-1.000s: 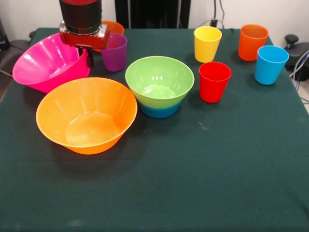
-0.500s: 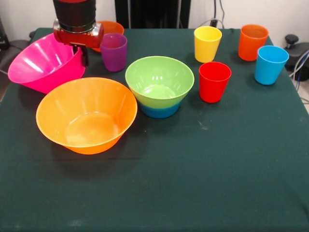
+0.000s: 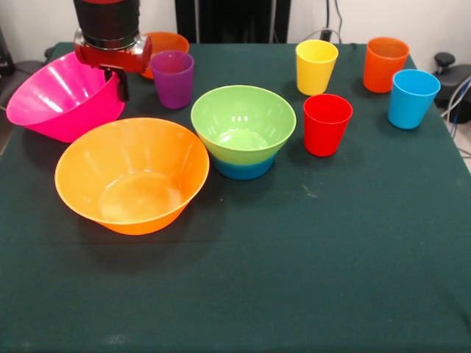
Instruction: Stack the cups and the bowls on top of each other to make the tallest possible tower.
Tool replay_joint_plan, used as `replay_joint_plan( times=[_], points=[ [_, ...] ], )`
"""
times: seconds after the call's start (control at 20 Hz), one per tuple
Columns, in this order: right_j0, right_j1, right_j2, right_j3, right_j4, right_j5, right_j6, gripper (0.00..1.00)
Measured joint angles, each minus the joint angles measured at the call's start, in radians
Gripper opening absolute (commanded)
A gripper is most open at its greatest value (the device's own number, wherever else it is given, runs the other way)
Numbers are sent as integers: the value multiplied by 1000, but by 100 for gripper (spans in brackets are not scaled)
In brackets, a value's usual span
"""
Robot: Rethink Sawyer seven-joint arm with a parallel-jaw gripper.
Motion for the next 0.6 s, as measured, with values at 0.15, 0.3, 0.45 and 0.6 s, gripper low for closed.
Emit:
replay_joint_plan(
  times=[0.15,0.3,0.45,0.6],
  points=[
    [0,0,0,-5,0,0,0,0],
    [-2,0,0,-7,4,0,0,0],
    [-7,-1,0,-7,12,0,0,0],
    [-14,-4,0,-7,19,0,0,0]
  ],
)
